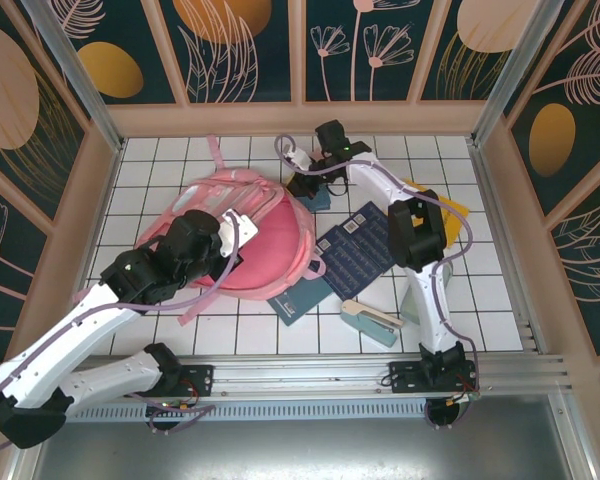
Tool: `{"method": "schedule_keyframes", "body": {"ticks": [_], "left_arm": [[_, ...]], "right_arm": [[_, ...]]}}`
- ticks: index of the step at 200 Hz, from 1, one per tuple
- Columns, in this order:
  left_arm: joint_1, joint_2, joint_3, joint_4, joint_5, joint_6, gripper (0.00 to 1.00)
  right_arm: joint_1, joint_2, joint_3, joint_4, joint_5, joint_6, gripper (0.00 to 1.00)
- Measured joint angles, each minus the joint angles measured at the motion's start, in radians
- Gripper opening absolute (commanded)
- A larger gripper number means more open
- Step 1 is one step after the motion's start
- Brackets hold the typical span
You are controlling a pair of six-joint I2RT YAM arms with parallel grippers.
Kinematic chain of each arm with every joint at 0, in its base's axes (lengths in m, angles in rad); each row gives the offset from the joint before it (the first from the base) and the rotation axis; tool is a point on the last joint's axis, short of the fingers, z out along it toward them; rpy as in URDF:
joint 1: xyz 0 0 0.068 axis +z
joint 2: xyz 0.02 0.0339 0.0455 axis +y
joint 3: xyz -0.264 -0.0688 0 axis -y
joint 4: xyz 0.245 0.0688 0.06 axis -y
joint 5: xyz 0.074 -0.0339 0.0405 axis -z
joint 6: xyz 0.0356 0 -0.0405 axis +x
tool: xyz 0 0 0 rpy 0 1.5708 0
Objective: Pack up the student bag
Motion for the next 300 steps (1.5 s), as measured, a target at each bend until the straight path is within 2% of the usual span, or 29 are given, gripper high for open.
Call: {"method": "schedule_keyframes", "body": {"ticks": [44,92,140,190,212,232,256,284,300], "left_arm": [[0.0,-0.047,-0.007,0.0,0.0,0.026,0.0],[0.0,-0.092,-0.04,0.015,0.0,0.038,0.0],[0.0,-0.135,-0.058,0.017,0.028,0.054,0.0],[-0.002,-0.195,-0.079,0.023,0.073,0.06,0.0],[-0.008,-0.22,-0.085,0.026,0.085,0.06,0.0],[-0.013,-0.236,-0.099,0.047,0.082,0.06,0.0],[-0.013,-0.235,-0.113,0.077,0.045,0.051,0.0],[-0.017,-0.208,-0.147,0.157,-0.069,0.011,0.0],[-0.016,-0.163,-0.152,0.192,-0.143,-0.024,0.0]], "right_arm": [[0.055,0.058,0.046,0.054,0.018,0.061,0.16],[0.065,0.061,0.047,0.157,0.016,0.172,0.17],[0.082,0.078,0.048,0.261,0.046,0.28,0.31],[0.115,0.163,0.178,0.322,0.122,0.351,0.36],[0.116,0.174,0.18,0.33,0.153,0.372,0.37],[0.106,0.145,0.094,0.388,0.176,0.409,0.37],[0.064,0.035,-0.123,0.456,0.208,0.474,0.36],[-0.009,-0.143,-0.323,0.513,0.297,0.568,0.3],[-0.041,-0.255,-0.375,0.512,0.384,0.641,0.26]]}}
